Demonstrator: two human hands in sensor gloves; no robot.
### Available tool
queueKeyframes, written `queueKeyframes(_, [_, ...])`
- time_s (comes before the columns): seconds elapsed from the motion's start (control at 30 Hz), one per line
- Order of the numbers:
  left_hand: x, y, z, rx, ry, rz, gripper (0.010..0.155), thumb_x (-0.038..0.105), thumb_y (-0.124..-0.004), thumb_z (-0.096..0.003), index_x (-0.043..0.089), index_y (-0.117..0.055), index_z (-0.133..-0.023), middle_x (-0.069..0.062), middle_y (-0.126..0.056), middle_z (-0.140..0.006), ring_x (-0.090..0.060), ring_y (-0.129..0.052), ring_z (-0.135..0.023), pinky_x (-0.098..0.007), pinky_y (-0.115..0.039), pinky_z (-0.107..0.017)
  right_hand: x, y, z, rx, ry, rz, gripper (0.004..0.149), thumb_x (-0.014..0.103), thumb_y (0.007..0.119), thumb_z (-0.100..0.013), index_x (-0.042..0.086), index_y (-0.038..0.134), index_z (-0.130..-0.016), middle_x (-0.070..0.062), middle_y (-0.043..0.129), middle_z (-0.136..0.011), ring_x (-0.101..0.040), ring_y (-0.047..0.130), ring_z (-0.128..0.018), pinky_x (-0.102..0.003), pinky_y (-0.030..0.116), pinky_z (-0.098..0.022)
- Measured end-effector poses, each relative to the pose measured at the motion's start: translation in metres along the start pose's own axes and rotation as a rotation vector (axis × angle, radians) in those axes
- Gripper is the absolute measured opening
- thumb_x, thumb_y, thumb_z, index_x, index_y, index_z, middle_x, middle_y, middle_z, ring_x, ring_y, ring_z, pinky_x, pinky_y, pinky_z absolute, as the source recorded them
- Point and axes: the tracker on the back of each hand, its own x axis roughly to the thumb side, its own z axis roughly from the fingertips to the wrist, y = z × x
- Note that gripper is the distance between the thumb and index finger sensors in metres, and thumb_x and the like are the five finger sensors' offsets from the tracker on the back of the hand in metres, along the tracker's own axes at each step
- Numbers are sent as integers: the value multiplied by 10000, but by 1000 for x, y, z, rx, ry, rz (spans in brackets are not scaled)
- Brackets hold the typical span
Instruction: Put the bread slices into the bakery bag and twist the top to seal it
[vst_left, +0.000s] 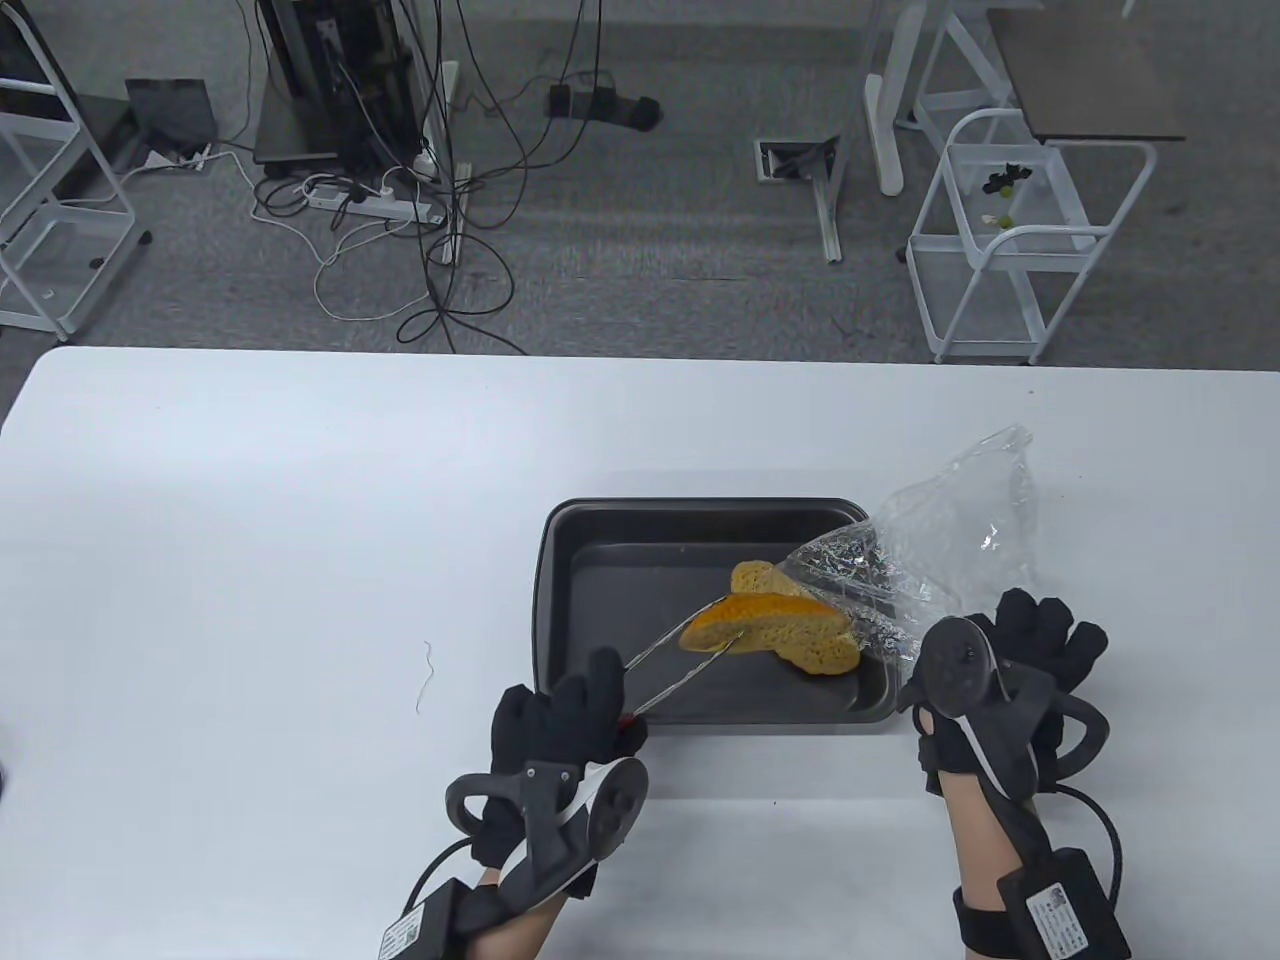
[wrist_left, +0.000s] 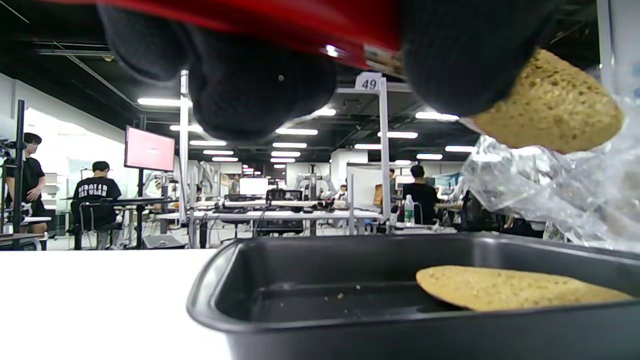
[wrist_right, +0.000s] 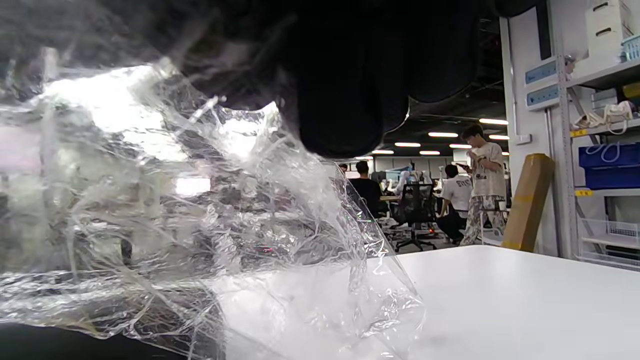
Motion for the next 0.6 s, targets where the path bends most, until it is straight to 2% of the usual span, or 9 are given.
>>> queueKeyframes(0.17, [17, -11, -9, -71, 40, -14, 762, 614, -867, -390, 280, -668, -1045, -61, -955, -817, -228, -1032, -529, -501, -788, -678, 12, -1, 7, -20, -43, 18, 412, 300, 857, -452, -85, 996, -505, -273, 893, -907, -573, 755, -881, -743, 435, -660])
queueKeyframes(0.33, [21, -19, -22, -248, 102, 102, 760, 627, -864, -395, 268, -690, -1042, -71, -979, -793, -193, -1051, -499, -494, -817, -648, 27, 0, 16, -26, -110, 54, 418, 309, 849, -465, -78, 985, -548, -260, 892, -913, -562, 770, -877, -732, 465, -666])
queueKeyframes(0.47, [12, -33, -33, -471, 154, 352, 759, 627, -864, -400, 250, -706, -1039, -81, -985, -778, -191, -1043, -506, -492, -821, -635, 36, 3, 21, -14, -141, 84, 421, 317, 843, -470, -69, 982, -564, -259, 884, -922, -562, 763, -882, -731, 464, -668])
queueKeyframes(0.6, [2, -45, -34, -639, 194, 572, 763, 626, -863, -409, 220, -716, -1038, -53, -949, -797, -189, -1046, -501, -469, -811, -649, 39, 7, 23, -3, -146, 125, 428, 327, 831, -482, -55, 970, -616, -259, 859, -946, -568, 744, -895, -733, 456, -672])
